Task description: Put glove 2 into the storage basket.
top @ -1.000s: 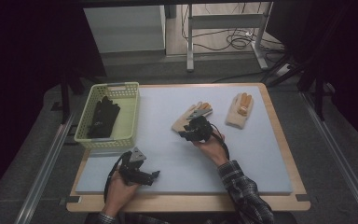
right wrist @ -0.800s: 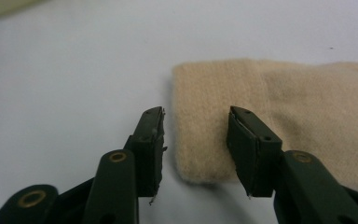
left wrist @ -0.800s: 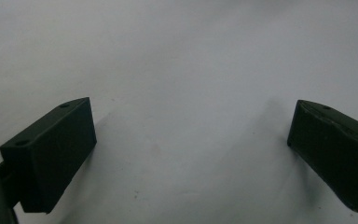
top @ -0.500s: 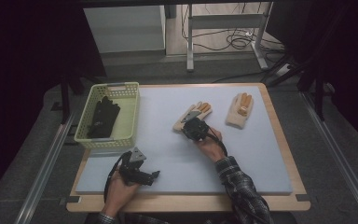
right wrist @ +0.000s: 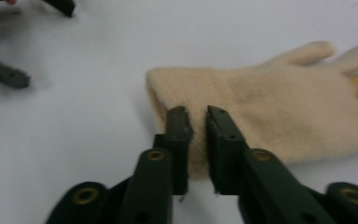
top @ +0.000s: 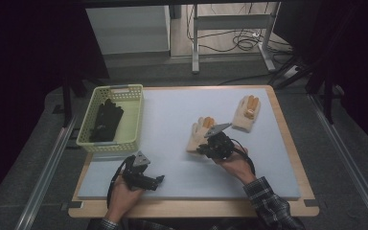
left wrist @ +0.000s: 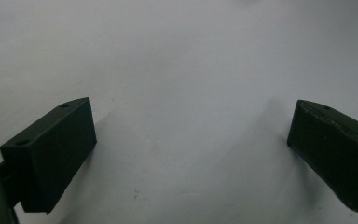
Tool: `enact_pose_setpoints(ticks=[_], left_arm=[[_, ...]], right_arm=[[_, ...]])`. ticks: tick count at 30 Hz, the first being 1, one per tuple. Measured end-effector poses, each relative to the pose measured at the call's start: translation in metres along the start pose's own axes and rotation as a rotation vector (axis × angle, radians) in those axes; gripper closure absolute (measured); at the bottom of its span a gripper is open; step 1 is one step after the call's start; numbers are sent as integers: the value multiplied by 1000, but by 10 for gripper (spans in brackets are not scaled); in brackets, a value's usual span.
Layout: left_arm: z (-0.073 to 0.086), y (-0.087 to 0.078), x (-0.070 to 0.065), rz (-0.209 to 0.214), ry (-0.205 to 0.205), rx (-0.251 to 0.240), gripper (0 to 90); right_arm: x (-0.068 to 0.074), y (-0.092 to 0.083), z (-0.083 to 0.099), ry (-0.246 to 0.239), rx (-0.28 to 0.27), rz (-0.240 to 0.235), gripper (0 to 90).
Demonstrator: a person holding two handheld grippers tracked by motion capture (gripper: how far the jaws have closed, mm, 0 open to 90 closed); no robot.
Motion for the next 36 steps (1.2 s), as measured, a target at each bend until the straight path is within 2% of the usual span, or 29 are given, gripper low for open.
enact_pose_setpoints(ticks=[2, 7, 11, 15, 19, 25, 30, 36], left_arm=[[0, 0, 0, -1, 0, 0, 14], [0, 0, 0, -1, 0, 0, 14], [0, 0, 0, -1, 0, -1, 14], [0, 0, 0, -1, -1, -1, 14], [0, 0, 0, 0, -2, -2, 14], [0, 0, 0, 0, 0, 1, 14], [0, 0, 0, 1, -1, 1, 15], [0, 0, 0, 1, -1, 1, 15]], right_arm=[[-2, -3, 5, 25, -6, -15, 645], [-22, -15, 11, 79, -37, 39, 573], [-41, -19, 19, 98, -36, 123, 546], [-68, -24, 32, 168, -43, 184, 550], [-98, -32, 43, 221, -49, 249, 619], [-133, -45, 48, 264, -65, 334, 698], [-159, -48, 49, 304, -72, 389, 687], [-188, -40, 50, 345, -66, 438, 586]])
Point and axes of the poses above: each handheld gripper's, and its own axes: y roughly forward along the jaws, z roughly out of its underside, x roughly to its left, the point moved 3 cm from there along y, roughly forward along the jaws, and after that the axes turned 5 degrees about z, right-handed, at the moved point
